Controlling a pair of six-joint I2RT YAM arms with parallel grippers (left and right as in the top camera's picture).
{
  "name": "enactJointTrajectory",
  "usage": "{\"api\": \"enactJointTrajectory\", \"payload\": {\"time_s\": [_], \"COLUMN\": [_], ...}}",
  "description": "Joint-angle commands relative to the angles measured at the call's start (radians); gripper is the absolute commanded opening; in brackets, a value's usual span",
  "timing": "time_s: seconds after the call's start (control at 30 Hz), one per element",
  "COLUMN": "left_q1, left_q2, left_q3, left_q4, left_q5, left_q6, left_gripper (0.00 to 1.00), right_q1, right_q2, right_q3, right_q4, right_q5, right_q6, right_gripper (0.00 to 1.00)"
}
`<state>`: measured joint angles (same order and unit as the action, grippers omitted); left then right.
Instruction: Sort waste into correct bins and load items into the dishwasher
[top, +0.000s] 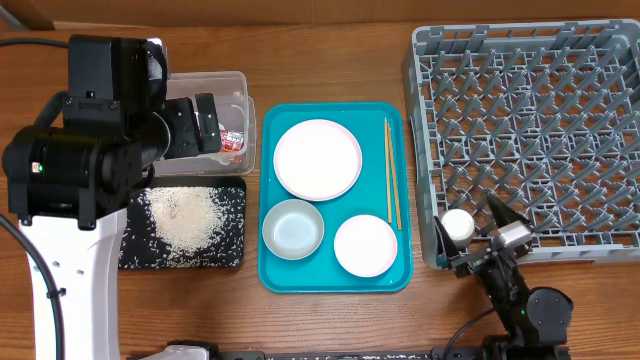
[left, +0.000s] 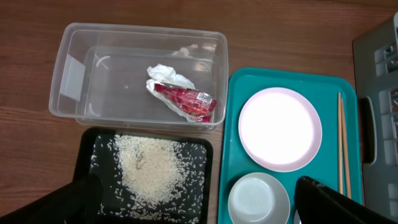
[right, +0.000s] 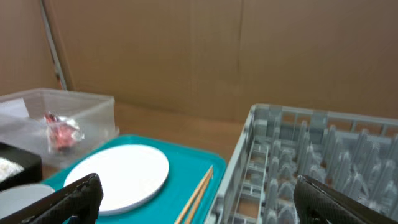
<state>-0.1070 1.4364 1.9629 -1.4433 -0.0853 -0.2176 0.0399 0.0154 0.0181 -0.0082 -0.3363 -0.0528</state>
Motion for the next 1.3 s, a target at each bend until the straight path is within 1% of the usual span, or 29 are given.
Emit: {"api": "enactJointTrajectory", "payload": {"time_s": [0.0, 0.07, 0.2, 0.87, 1.03, 1.1, 1.17, 1.27], "left_q1": [0.002, 0.002, 0.002, 0.001, -0.032, -0.032, -0.031, -0.031], "left_q2": [0.003, 0.003, 0.003, -0.004, -0.08, -0.122, -0.167, -0.246], "left_q3": [0.0, 0.0, 0.0, 0.0, -0.005, -0.009, -0.017, -0.067], "left_q4": [0.003, 0.004, 0.003, 0.004, -0.018, -0.018, -0.024, 0.021], "left_q5": [0.008, 0.008, 0.008, 0.003, -0.002, -0.038, -0.035, -0.026], "left_q6": [-0.003, -0.003, -0.004, -0.003, 0.017, 0.039, 0.036, 0.031], "left_gripper": [1.0, 1.0, 1.0, 1.0, 1.0, 1.0, 1.0, 1.0], "right_q1": [0.004, 0.004, 0.004, 0.004, 0.004, 0.004, 0.004, 0.004], "right_q2": [-0.013, -0.013, -0.013, -0.011, -0.011, -0.011, -0.011, -0.011], "right_q3": [-0.01, -0.01, -0.01, -0.01, -0.01, -0.01, -0.01, -0.01], "right_q4": [0.027, 0.02, -0.05, -0.047, -0.047, -0.047, -0.047, -0.047], "right_q5": [-0.001, -0.002, -0.001, -0.002, -0.002, -0.002, -0.002, -0.002], "right_q6": [-0.003, -0.003, -0.003, -0.003, -0.003, -0.003, -0.003, -0.003], "right_gripper": [1.0, 1.0, 1.0, 1.0, 1.0, 1.0, 1.0, 1.0]}}
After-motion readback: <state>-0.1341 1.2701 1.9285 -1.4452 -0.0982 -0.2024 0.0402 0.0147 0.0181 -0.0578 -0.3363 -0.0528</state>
